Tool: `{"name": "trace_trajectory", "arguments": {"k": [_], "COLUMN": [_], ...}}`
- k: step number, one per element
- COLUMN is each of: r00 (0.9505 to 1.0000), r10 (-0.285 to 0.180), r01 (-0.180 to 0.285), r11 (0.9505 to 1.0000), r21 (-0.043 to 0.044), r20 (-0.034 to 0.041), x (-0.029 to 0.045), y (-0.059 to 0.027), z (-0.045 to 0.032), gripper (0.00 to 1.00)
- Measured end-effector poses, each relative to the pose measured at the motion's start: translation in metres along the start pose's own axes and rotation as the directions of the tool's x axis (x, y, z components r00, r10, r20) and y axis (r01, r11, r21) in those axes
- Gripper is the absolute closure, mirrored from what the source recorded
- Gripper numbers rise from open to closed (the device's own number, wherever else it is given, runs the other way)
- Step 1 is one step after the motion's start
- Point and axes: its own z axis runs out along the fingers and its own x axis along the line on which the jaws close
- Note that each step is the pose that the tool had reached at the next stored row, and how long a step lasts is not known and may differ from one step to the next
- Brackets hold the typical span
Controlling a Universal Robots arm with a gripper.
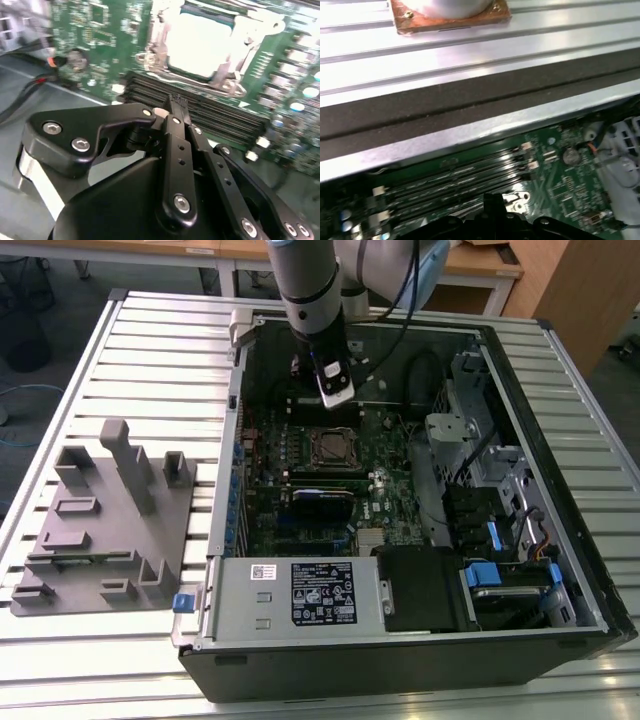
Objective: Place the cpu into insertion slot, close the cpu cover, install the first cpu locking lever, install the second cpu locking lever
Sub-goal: 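Install the first cpu locking lever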
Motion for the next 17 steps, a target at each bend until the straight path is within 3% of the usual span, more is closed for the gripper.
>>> {"name": "trace_trajectory", "arguments": {"k": [5, 11, 12, 14, 15, 17], "r00": [0.9966, 0.9847, 0.9839, 0.9839, 0.9844, 0.9855], "r10": [0.015, 0.036, 0.037, 0.037, 0.036, 0.033], "r01": [-0.012, -0.019, -0.019, -0.019, -0.016, -0.008], "r11": [0.9990, 0.9945, 0.9942, 0.9941, 0.9930, 0.9882], "r21": [0.0441, 0.1028, 0.1057, 0.1065, 0.1170, 0.1527], "r20": [-0.0804, -0.1705, -0.1748, -0.1749, -0.1723, -0.1664], "x": [-0.0011, -0.0020, -0.0020, -0.0020, -0.0020, -0.0020], "y": [0.0002, 0.0001, 0.0000, 0.0000, 0.0001, 0.0001], "z": [0.0003, 0.0005, 0.0005, 0.0005, 0.0005, 0.0004], "gripper": [0.90, 0.90, 0.90, 0.90, 0.90, 0.90]}}
